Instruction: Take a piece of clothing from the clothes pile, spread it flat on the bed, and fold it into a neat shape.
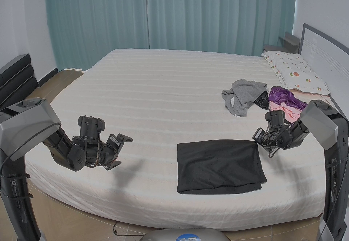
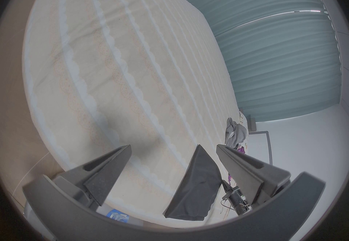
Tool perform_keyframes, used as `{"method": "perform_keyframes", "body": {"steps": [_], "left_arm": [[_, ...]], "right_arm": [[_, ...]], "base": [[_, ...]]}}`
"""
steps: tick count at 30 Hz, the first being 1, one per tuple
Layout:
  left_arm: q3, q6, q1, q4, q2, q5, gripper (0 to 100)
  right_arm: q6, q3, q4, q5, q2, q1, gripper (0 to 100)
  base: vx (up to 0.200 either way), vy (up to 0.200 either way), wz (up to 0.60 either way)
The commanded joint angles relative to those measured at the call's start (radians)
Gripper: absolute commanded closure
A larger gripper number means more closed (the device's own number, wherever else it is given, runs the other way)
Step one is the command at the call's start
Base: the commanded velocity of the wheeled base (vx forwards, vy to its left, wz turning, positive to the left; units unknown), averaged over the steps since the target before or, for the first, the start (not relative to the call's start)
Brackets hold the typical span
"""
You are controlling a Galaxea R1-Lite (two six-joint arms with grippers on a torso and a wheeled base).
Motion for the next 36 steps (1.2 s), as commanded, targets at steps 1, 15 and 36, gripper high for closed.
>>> {"method": "perform_keyframes", "body": {"steps": [1,15,36], "left_arm": [[0.000,0.000,0.000,0.000,0.002,0.000,0],[-0.003,-0.002,-0.007,0.000,0.000,0.008,0],[-0.066,0.001,-0.057,0.001,0.045,0.068,0]], "right_arm": [[0.000,0.002,0.001,0.000,-0.007,-0.001,100],[0.002,0.120,-0.016,0.064,-0.118,0.004,0],[0.011,0.135,-0.016,0.069,-0.115,0.067,0]], "base": [[0.000,0.000,0.00],[0.000,-0.057,0.00],[0.000,-0.162,0.00]]}}
